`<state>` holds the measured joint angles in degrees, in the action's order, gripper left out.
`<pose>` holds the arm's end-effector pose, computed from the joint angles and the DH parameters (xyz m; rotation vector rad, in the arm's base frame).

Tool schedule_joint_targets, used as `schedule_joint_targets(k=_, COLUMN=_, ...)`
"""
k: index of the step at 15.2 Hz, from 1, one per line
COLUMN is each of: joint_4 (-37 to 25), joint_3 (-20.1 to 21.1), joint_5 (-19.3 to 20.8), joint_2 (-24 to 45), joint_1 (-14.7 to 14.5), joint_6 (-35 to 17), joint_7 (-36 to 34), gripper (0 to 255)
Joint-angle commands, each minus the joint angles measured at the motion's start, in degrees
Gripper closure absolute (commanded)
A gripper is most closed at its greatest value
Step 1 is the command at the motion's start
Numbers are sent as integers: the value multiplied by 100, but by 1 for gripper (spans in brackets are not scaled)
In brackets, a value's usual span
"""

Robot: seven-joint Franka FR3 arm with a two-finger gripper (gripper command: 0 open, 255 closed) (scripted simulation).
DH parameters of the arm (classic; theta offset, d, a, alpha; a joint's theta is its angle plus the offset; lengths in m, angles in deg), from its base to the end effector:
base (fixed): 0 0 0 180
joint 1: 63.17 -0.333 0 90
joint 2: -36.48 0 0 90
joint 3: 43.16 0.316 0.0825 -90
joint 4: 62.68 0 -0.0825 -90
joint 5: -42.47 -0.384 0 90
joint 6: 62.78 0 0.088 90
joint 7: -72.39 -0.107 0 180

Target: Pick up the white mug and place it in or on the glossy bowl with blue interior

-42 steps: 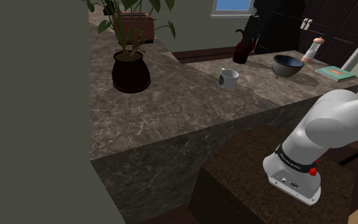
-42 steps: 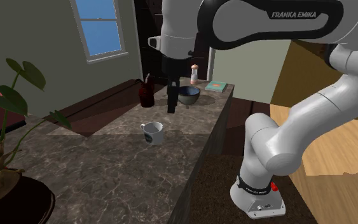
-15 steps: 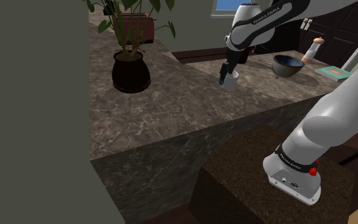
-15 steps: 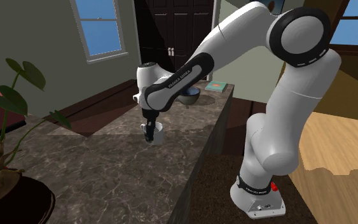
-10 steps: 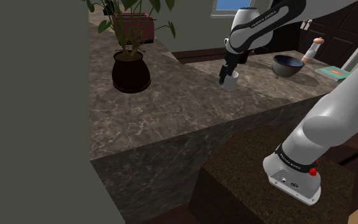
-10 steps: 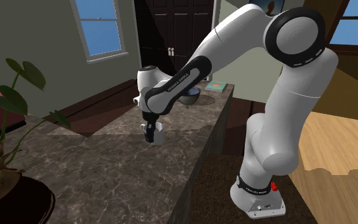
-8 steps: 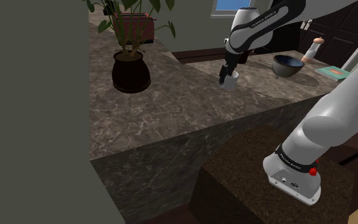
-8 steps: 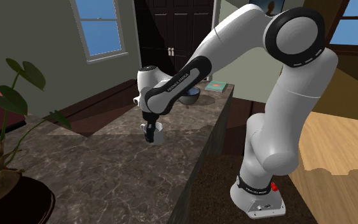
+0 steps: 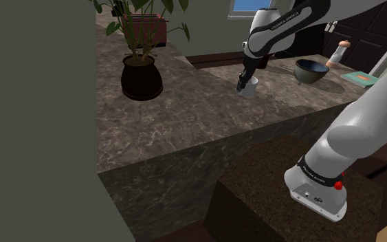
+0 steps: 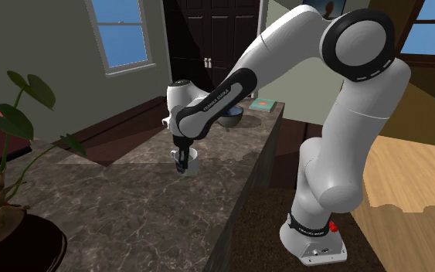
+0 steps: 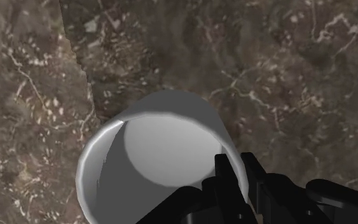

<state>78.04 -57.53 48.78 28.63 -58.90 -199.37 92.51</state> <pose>0.4461 -0.1512 0.3535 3.0744 0.1612 0.0675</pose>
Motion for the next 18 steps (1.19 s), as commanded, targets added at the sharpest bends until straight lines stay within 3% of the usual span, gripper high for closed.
schedule_joint_targets(k=1, joint_4=0, joint_3=0, joint_5=0, joint_2=0, joint_1=0, joint_6=0, joint_7=0, gripper=255)
schedule_joint_targets(k=5, joint_4=0, joint_3=0, joint_5=0, joint_2=0, joint_1=0, joint_6=-1, joint_7=0, gripper=255)
schedule_joint_targets(k=18, joint_4=-515, joint_3=70, joint_5=64, joint_2=-575, joint_1=3, joint_6=1082, joint_7=-31, gripper=255)
